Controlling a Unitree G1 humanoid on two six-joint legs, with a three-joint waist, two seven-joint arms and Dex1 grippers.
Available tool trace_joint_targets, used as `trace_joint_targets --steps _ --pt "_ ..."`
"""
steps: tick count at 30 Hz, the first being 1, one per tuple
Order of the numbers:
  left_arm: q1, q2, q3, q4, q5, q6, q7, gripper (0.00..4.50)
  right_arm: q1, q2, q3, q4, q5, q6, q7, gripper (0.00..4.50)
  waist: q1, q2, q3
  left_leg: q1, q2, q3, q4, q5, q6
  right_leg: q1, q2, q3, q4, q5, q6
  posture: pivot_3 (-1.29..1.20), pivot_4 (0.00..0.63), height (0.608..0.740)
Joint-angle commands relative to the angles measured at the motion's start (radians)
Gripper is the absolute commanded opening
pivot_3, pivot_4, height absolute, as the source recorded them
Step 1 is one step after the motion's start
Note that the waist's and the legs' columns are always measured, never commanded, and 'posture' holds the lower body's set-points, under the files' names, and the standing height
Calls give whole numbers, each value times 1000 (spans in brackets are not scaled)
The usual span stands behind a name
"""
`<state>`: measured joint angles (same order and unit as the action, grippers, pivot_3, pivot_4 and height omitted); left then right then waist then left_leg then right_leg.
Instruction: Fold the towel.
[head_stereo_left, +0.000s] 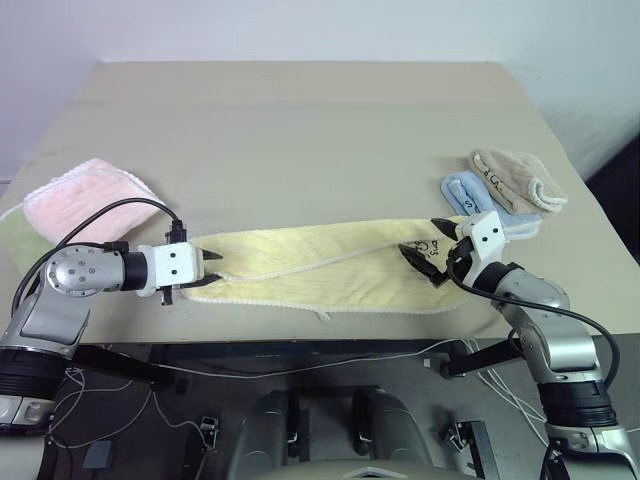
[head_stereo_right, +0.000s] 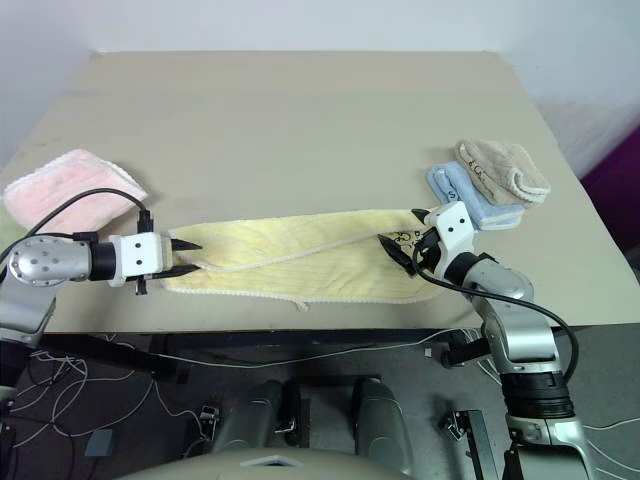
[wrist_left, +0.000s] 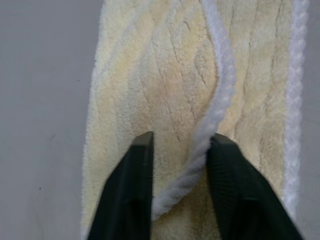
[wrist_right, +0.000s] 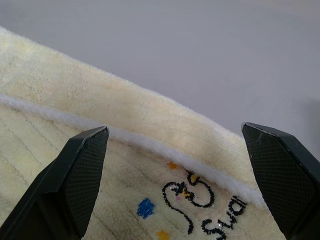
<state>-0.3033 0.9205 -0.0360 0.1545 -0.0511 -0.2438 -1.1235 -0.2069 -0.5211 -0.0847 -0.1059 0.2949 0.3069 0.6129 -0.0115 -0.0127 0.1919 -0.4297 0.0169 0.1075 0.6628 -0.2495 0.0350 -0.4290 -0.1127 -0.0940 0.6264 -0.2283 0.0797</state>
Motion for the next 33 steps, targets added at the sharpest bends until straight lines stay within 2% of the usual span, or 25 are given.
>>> trace_joint_targets --steps 1,2,8,11,15,20,33 --pt "14 -3 20 -35 -46 7 -14 341 -23 3 -16 -25 0 -23 -4 4500 -1 0 0 0 0 0 0 0 0 0 0 0 0 0 0 0 150 740" --pt "18 -5 23 -36 -57 11 -17 32 -26 1 -16 -28 2 -22 -1 4500 0 0 0 0 0 0 0 0 0 0 0 0 0 0 0 0 150 740" --pt "-28 -38 119 -17 -191 155 23 32 -48 -38 6 -30 -38 -37 22 4500 1 0 0 0 0 0 1 0 0 0 0 0 1 0 0 0 150 740" --pt "-40 -43 146 -10 -211 186 41 32 -60 -76 9 -29 -79 -59 33 4500 0 0 0 0 0 0 2 0 0 0 0 0 2 0 1 0 150 740" --pt "-32 -53 176 -15 -225 204 64 32 -78 -243 37 54 -246 -177 63 4500 1 0 0 0 -1 0 2 0 0 0 -1 0 2 -1 1 0 150 740" --pt "-12 -63 176 -23 -217 203 83 32 -118 -336 88 185 -386 -338 51 4500 -2 0 0 1 0 0 2 1 -1 0 0 0 2 -1 1 0 150 740" --pt "10 -79 168 -44 -209 209 101 32 -289 -344 232 473 -687 -606 -105 4500 -2 0 0 1 0 2 3 3 -4 0 -1 1 3 -1 2 0 150 740"
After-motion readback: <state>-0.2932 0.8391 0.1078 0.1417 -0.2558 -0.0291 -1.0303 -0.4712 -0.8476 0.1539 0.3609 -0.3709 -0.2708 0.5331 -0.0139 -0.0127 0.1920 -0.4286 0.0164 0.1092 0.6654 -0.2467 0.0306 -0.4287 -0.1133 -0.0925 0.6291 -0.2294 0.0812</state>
